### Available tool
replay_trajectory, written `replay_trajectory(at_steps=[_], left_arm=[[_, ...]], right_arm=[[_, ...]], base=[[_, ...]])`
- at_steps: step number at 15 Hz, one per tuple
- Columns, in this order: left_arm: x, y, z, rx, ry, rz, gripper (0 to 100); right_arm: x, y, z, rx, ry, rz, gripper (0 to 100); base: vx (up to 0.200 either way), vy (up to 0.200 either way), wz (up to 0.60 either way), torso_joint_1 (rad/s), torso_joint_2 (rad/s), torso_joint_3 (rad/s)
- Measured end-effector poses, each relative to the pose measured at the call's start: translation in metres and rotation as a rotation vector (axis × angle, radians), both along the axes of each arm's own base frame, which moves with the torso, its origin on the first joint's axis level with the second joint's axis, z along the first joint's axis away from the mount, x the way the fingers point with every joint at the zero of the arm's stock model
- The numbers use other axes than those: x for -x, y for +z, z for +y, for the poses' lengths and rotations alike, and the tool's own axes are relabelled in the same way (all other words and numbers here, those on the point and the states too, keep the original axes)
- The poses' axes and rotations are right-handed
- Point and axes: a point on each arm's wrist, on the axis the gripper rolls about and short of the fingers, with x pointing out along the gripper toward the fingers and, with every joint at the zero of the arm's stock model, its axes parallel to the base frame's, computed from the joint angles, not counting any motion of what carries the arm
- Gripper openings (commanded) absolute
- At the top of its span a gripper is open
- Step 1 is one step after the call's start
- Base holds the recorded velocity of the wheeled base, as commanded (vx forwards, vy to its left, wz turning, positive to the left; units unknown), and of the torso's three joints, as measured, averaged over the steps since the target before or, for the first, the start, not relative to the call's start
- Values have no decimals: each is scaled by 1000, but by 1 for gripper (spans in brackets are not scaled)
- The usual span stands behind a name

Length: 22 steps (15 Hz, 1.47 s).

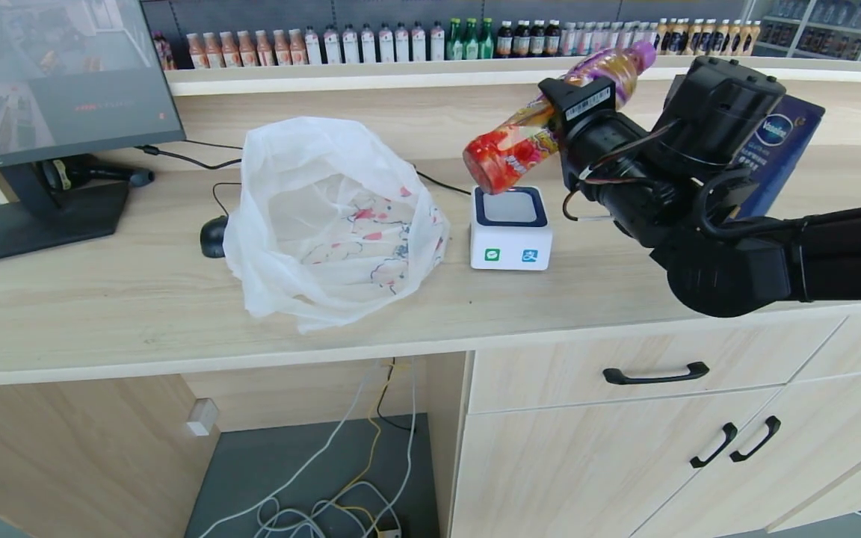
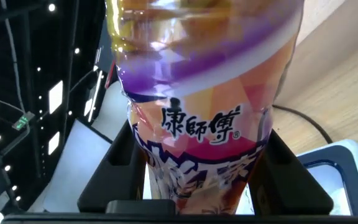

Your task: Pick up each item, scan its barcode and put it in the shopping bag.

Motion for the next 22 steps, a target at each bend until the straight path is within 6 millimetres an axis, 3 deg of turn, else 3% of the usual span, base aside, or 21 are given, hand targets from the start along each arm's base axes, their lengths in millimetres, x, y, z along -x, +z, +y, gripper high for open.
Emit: replay_trajectory(at_steps=[8, 22], left_arm=[[0, 0, 0, 0, -1, 0, 100], [0, 0, 0, 0, -1, 0, 100]], right_arm=[[-11, -15, 6, -34, 30, 62, 0], [-18, -23, 8, -54, 37, 86, 0]], base=[[0, 0, 0, 0, 0, 0], [0, 0, 0, 0, 0, 0]])
